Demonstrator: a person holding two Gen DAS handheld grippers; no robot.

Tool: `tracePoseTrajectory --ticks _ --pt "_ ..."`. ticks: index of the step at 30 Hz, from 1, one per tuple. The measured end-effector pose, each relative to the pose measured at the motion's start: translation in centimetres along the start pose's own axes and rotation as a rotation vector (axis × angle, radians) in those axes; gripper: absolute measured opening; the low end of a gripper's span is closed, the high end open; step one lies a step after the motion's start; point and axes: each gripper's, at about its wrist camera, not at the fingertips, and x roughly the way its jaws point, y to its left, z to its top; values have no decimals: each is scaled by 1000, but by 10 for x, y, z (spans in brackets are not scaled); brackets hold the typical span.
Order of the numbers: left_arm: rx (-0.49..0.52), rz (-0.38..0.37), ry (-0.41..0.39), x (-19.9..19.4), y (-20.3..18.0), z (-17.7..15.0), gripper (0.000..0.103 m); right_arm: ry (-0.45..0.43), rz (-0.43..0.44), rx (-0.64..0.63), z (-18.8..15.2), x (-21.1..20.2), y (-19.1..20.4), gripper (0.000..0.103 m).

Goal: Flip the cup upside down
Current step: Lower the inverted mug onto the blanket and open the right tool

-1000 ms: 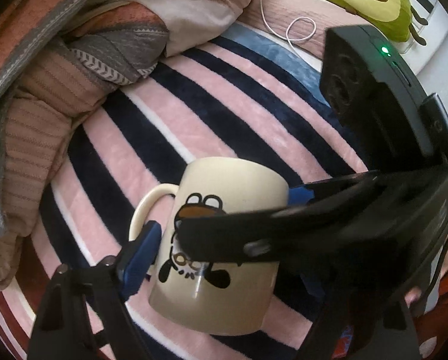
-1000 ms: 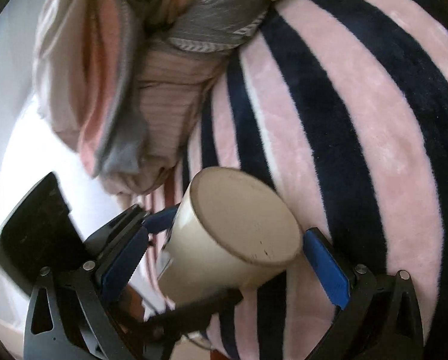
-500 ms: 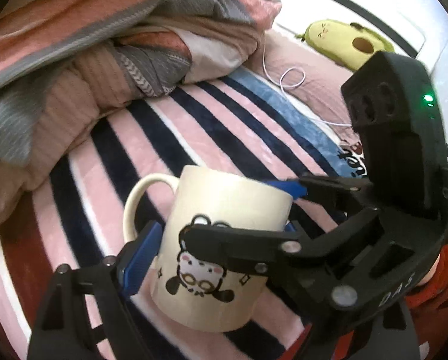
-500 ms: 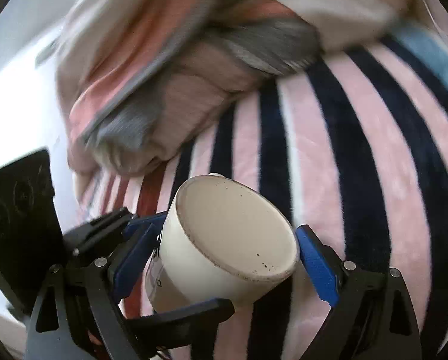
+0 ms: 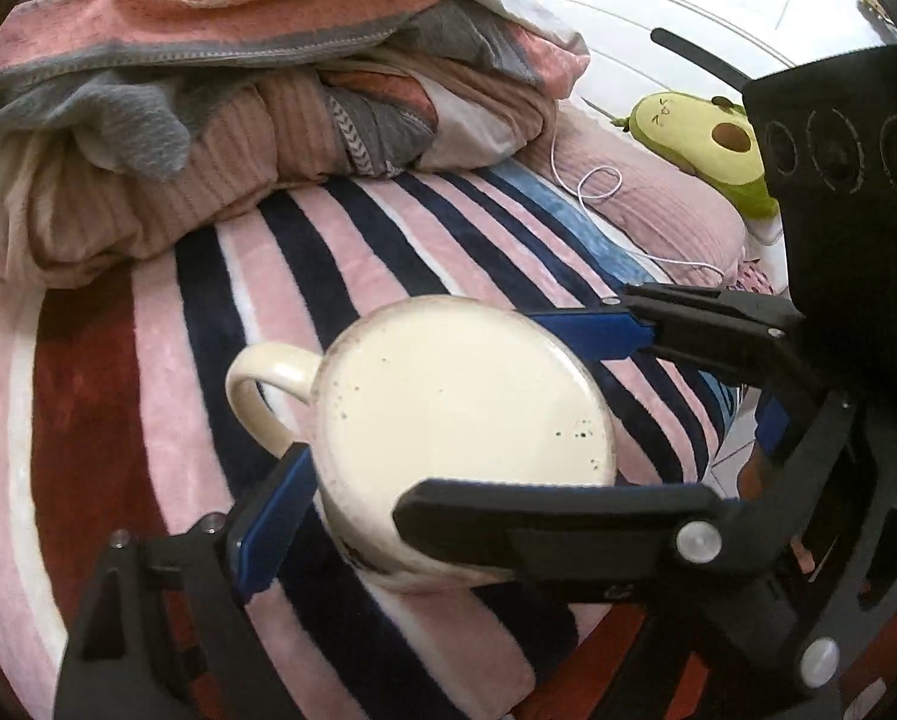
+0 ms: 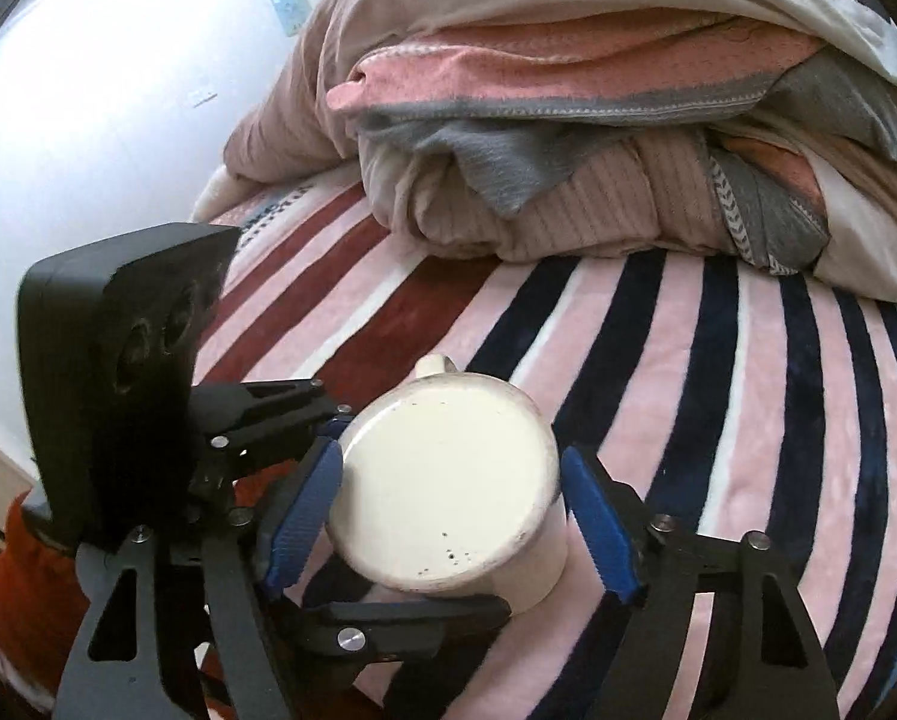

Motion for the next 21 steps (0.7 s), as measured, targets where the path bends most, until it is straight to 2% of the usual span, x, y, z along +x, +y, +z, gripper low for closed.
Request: tracePoseTrajectory --ticks 5,8,9,12,16,19,21 --pt "-8 12 4 0 -4 0 89 12 8 18 3 3 -2 74" --pt "-29 9 -3 -4 -4 0 92 17 30 29 2 -1 -3 81" --pt "-32 13 -7 -6 -4 0 96 16 38 34 2 -2 -3 83" --pt "-34 35 -44 -20 -6 -4 98 10 43 35 4 -8 -4 83" --pt "-41 68 -99 -45 -11 -7 98 -65 42 26 11 -34 -6 86" --pt "-47 127 -131 -66 -19 -7 99 -154 14 20 14 -63 -8 98" --pt "-48 169 -176 -82 -27 -5 99 -211 -22 -5 15 -84 -7 102"
